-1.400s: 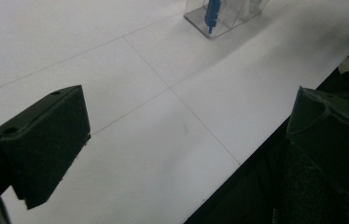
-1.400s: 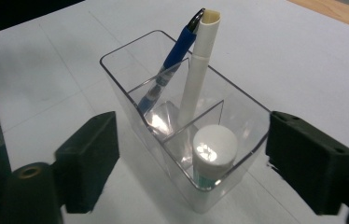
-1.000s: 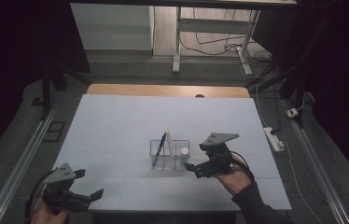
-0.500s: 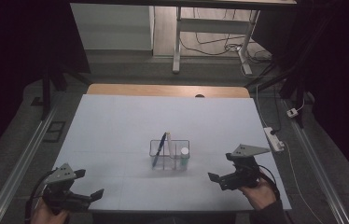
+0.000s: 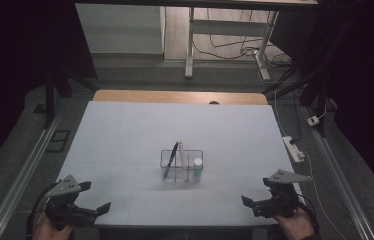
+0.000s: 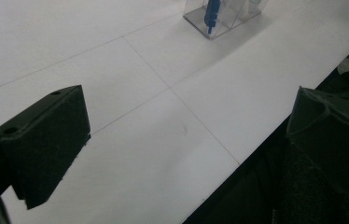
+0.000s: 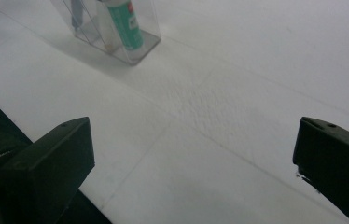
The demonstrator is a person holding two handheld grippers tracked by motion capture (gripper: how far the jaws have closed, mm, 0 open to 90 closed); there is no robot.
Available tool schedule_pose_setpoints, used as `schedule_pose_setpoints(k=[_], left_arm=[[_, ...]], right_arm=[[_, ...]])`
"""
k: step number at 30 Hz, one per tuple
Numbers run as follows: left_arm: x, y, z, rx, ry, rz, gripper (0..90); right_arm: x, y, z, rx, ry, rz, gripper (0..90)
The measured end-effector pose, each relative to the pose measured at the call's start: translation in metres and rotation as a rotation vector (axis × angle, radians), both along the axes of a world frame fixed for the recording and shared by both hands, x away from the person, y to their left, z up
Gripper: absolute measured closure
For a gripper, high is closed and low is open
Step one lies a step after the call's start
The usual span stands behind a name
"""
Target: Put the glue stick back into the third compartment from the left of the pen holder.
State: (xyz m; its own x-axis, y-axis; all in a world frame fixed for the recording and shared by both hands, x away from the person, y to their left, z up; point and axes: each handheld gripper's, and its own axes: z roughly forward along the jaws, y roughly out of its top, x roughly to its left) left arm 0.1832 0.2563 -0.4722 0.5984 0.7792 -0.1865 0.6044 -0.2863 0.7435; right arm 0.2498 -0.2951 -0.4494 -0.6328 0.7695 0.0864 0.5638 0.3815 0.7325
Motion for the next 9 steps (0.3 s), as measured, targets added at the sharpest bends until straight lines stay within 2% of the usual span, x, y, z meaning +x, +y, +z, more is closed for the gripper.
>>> schedule_pose_setpoints(k=[2,5,9], left_arm=[[0.0000,0.0001,-0.0001,0.000,0.001,0.000,0.0],[-0.0001,-0.0002,-0.0002,0.001,0.004,0.000,0.0],[0.0013,-0.0009,0.0002,0.001,0.004,-0.005,0.0]], right_arm=[[-0.0038,-0.0025,-0.0013,0.001,0.006,-0.010,0.0],[-0.0073,-0.0022,-0.0051,-0.026,0.027,-0.009,0.0],[-0.0079,0.0004,-0.0062,-0.057,0.025,-0.010,0.0]])
